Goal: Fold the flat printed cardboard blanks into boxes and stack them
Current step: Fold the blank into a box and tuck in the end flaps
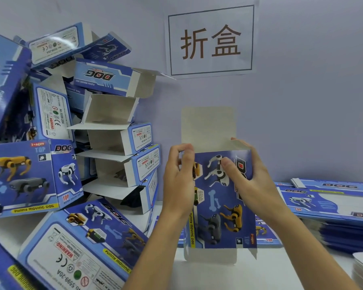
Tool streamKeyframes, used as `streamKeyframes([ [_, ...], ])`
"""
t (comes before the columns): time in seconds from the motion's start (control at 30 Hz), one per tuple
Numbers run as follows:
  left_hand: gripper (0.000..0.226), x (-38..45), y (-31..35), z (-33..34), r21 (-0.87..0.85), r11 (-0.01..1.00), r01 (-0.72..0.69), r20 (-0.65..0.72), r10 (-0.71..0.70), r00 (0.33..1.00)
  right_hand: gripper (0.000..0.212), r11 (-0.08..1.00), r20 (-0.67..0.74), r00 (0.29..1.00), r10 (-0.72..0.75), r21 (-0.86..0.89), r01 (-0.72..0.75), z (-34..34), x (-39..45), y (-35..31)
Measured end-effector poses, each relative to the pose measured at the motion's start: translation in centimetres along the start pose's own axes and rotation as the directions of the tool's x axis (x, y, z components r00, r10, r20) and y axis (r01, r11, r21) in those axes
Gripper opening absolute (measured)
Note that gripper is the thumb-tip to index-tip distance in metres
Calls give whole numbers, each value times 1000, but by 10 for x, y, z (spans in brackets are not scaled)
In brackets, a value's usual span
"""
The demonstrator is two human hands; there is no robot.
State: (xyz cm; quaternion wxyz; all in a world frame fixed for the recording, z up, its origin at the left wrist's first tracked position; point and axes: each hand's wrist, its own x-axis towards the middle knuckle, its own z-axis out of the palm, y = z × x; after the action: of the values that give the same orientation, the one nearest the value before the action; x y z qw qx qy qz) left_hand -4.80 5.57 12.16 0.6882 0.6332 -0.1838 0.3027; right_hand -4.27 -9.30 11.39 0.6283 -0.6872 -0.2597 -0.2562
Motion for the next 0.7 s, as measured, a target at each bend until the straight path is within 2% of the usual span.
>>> streamKeyframes([
  [0.07, 35, -1, 2, 1, -16, 1000, -2, -27, 2, 1000, 44, 1000, 42, 999, 23, -15, -22, -4, 2, -1],
  [0.17, 49, -1, 6, 3, -34, 999, -12, -62, 10, 998, 45, 990, 87, 994, 70, 117, -80, -8, 3, -6],
  [0.33, 15, 0, 7, 2, -58, 997, 45, -55, -48, 997, 38, 993, -21, 996, 90, 79, -88, -3, 5, -17],
  [0.53, 22, -2, 14, 3, -62, 998, 29, -45, -32, 999, 18, 979, -110, 984, 140, 164, -121, 3, 7, -17],
  [0.63, 28, -3, 17, 3, -75, 996, 49, -48, -53, 997, 33, 971, -148, 976, 161, 201, -130, 0, 9, -12],
  [0.7, 40, -3, 16, 2, -65, 997, 52, -2, -52, 999, 51, 955, -100, 975, 198, 245, -169, -3, 10, -12],
])
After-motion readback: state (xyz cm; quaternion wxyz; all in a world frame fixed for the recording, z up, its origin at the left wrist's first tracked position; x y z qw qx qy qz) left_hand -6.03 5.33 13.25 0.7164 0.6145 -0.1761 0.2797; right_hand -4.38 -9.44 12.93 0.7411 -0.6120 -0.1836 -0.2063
